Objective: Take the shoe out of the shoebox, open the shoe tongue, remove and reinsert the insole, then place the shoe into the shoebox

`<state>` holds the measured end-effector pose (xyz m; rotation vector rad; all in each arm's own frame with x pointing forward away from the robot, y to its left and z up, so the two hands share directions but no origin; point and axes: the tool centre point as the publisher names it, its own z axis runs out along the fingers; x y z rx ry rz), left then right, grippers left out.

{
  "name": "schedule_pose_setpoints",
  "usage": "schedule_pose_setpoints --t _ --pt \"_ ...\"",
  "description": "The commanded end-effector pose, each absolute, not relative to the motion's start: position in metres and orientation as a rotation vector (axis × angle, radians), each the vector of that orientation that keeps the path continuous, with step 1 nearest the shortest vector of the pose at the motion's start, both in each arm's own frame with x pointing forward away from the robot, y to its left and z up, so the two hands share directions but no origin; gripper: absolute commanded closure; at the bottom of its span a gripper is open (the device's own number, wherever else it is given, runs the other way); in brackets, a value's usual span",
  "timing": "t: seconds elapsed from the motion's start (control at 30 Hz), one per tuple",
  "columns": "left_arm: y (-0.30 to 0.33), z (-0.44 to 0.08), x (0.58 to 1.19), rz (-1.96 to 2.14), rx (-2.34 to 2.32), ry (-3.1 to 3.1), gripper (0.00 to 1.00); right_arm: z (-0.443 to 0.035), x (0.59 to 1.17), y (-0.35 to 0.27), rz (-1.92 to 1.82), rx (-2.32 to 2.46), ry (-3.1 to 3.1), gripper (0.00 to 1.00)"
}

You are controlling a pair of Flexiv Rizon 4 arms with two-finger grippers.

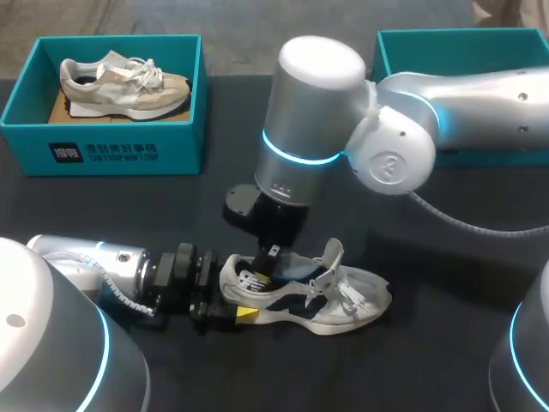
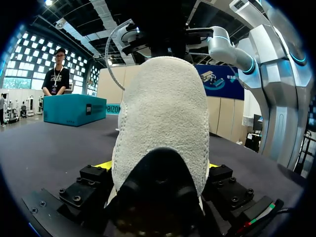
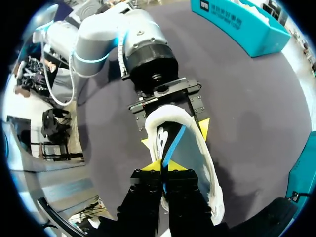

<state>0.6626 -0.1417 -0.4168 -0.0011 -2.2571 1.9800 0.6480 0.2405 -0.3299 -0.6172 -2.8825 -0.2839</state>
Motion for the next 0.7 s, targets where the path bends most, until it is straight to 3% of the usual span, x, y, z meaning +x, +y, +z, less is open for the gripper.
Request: schedule_pose_setpoints --t 0.03,0.7 --pt "-0.142 -0.418 0.663 1.978 -0.001 -2.258 1.0 -0.321 0.644 0.223 -0.372 -0.608 -2.896 1.0" --pt "-0.142 -0.418 0.663 1.978 -0.001 -2.258 1.0 -0.306 0.65 0.216 -0.55 -0.365 -3.002 1.0"
